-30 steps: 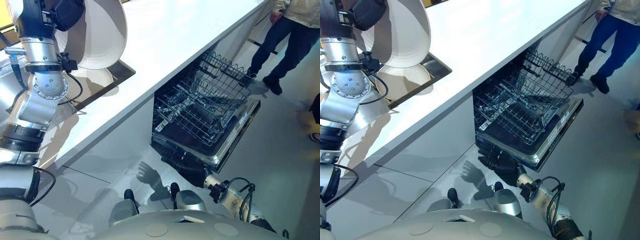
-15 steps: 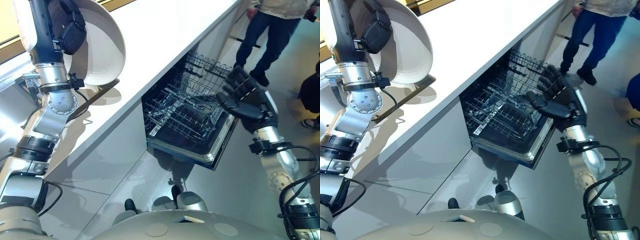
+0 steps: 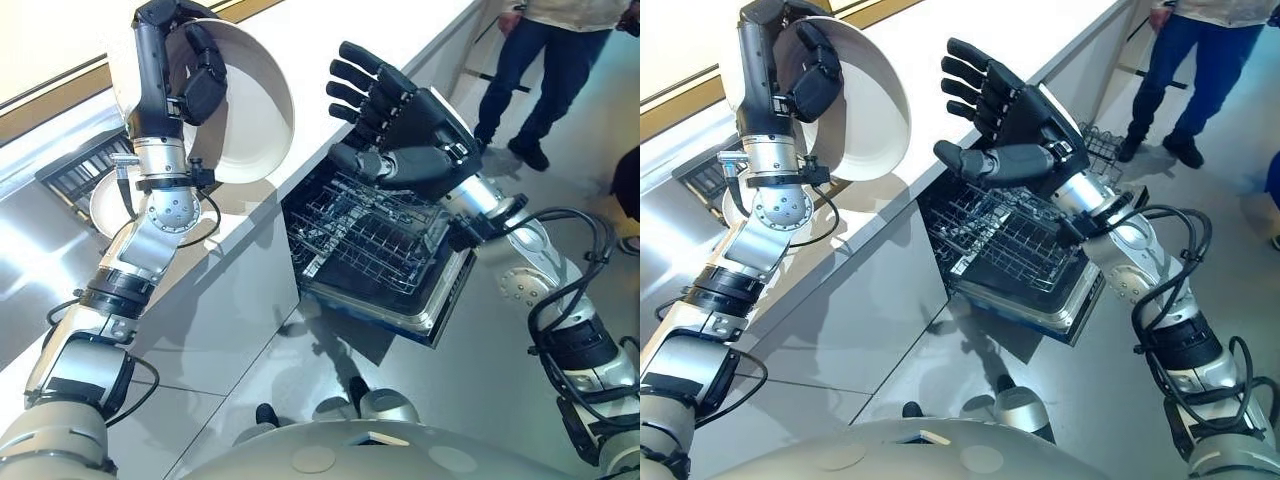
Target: Pick up plates and place into dishwasher.
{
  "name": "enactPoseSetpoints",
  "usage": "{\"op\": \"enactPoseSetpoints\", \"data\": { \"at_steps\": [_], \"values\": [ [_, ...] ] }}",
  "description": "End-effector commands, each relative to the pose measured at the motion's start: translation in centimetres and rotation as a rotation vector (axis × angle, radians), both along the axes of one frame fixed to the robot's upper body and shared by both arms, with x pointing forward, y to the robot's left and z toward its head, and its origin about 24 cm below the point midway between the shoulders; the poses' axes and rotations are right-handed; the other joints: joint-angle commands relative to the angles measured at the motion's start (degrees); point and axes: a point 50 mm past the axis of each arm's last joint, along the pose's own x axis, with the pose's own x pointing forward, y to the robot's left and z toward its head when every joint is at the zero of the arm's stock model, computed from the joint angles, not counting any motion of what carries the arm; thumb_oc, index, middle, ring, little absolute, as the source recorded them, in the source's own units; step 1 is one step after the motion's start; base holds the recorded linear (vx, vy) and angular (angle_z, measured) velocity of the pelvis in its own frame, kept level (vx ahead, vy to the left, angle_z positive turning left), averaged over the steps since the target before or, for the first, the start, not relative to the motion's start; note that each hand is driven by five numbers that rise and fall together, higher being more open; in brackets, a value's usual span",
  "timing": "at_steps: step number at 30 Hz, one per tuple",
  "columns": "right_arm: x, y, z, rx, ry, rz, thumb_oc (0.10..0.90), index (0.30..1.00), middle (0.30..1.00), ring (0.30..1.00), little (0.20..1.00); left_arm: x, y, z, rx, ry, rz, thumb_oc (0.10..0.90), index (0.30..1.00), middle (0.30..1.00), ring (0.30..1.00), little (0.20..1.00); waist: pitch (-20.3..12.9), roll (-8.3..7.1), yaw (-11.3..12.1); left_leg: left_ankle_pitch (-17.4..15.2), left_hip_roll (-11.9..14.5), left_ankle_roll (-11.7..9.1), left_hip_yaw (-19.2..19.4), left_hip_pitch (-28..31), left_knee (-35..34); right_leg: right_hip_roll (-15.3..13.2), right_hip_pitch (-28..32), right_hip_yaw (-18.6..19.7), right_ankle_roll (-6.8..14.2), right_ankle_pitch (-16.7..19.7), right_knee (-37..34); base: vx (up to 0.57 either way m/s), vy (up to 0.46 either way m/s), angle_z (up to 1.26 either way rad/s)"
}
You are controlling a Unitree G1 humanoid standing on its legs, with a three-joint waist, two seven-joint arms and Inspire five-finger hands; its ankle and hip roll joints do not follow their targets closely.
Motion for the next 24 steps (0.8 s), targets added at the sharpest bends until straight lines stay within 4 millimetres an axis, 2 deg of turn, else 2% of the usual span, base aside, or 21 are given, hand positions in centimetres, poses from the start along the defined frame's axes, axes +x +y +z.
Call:
{"op": "enactPoseSetpoints", "data": {
  "at_steps": [1,12,24],
  "values": [
    [0.4,1.5,5.3,0.085,-0.215,-0.043,0.8,0.9,0.9,0.9,0.9,0.0,-2.6,6.8,0.029,-0.257,-0.093,0.1,0.3,0.3,0.3,0.2,-4.5,-0.81,1.7,-7.9,-4.8,3.6,2.2,2.5,0.9,4.5,-2.1,-3.6,-0.1,-4.2,4.9,0.02,-0.011,0.1],
    [2.1,3.7,4.7,0.068,-0.147,-0.169,0.8,0.9,0.9,0.9,0.9,-0.6,-6.1,6.3,0.051,-0.27,-0.216,0.1,0.3,0.3,0.3,0.2,-4.8,-0.78,3.2,-7.6,-4.5,3.5,1.3,2.3,0.8,4.3,-1.6,-4.1,-0.1,-4.1,4.5,0.02,-0.002,0.01],
    [2.7,5.6,2.6,0.109,0.064,-0.142,0.8,0.9,0.9,0.9,0.9,-2.6,-8.7,6.9,0.081,-0.349,-0.345,0.1,0.3,0.3,0.3,0.2,-4.5,-1.01,4.3,-7.5,-4.3,3.4,0.3,2.3,0.7,3.9,-1.4,-4.7,0.1,-4.0,4.5,0.02,-0.007,0.01]
  ]
}}
